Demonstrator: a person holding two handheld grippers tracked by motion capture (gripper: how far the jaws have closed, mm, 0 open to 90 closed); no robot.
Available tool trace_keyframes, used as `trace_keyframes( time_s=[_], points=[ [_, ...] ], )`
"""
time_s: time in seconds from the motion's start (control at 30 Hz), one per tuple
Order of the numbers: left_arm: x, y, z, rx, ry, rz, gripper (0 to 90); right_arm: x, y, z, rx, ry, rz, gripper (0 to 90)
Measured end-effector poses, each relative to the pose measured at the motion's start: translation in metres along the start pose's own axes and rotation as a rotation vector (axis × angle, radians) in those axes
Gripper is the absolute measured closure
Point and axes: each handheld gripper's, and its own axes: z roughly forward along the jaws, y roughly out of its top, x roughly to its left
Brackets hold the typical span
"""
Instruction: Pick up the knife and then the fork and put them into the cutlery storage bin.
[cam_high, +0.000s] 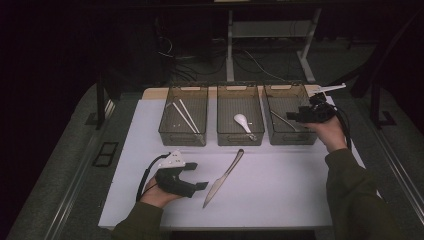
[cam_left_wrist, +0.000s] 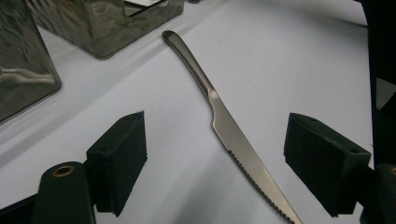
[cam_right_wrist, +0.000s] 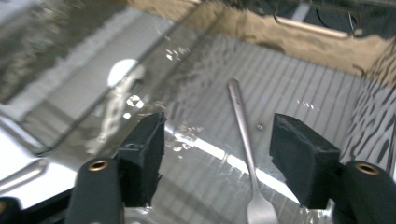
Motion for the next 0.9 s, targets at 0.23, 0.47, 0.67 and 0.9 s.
trace_keyframes(
  time_s=[0.23,0.47,0.67,0.9],
  points=[
    [0.0,0.0,0.0,0.007,0.011,-0.004,24.4,0.018,-0.016,-0.026,-0.064,0.046,-0.058,26.8],
    [0.0,0.0,-0.001,0.02,0.016,-0.005,36.1,0.045,-0.042,-0.041,-0.106,0.079,-0.12,23.7],
    [-0.001,0.0,-0.002,0.04,0.001,0.001,54.6,0.06,-0.065,-0.048,-0.116,0.125,-0.124,20.9],
    [-0.003,0.001,-0.003,0.058,-0.017,0.007,75.0,0.071,-0.093,-0.054,-0.108,0.135,-0.142,20.0]
  ],
)
